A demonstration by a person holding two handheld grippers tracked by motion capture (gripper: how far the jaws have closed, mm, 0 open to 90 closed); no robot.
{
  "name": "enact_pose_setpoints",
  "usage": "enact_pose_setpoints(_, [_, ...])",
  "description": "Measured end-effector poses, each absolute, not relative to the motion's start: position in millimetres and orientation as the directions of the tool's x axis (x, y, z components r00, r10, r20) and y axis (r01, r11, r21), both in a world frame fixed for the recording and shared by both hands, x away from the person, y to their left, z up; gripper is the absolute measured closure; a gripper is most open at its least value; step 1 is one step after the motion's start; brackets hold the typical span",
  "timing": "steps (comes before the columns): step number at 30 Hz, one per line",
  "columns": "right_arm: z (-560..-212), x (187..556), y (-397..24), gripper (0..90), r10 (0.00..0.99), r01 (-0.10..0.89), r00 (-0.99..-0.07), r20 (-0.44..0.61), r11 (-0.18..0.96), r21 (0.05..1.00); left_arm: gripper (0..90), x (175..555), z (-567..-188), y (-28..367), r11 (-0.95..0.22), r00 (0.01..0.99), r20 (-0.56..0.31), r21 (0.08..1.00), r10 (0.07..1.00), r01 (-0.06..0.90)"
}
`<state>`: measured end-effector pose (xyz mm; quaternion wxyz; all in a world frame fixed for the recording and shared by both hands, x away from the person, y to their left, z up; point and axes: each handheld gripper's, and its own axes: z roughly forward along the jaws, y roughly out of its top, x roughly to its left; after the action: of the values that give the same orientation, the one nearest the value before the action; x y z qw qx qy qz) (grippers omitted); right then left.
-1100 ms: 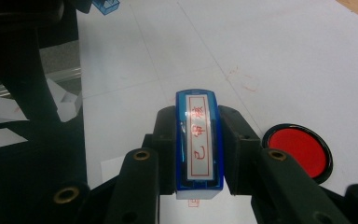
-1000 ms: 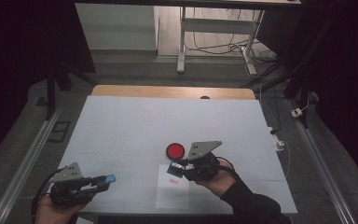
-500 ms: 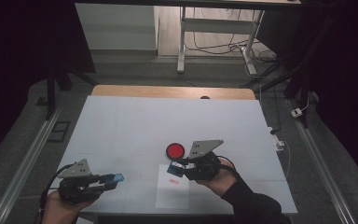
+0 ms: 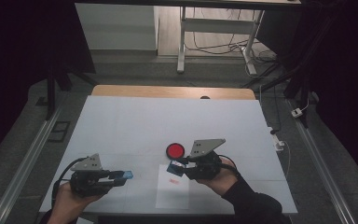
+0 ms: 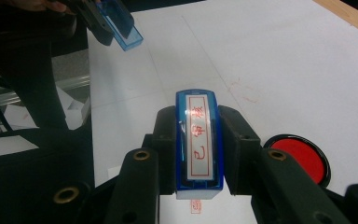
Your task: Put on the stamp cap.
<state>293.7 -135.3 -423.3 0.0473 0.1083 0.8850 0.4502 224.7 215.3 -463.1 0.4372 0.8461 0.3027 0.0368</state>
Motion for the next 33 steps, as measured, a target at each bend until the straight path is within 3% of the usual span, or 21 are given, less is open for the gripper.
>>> enact_pose_setpoints(15, [-420,296,-137,69.9,0.221,0.153,-0.975,0.033,0.552,0.82,68.5,246,-465,192,-0.501,0.891,-0.12,0.791,0.438,0.353])
enact_pose_setpoints(33, [-413,295,-136,70.0,0.177,0.13,-0.983,0.043,0.518,0.845,68.6,267,-468,160,-0.518,0.951,-0.128,0.814,0.282,0.264])
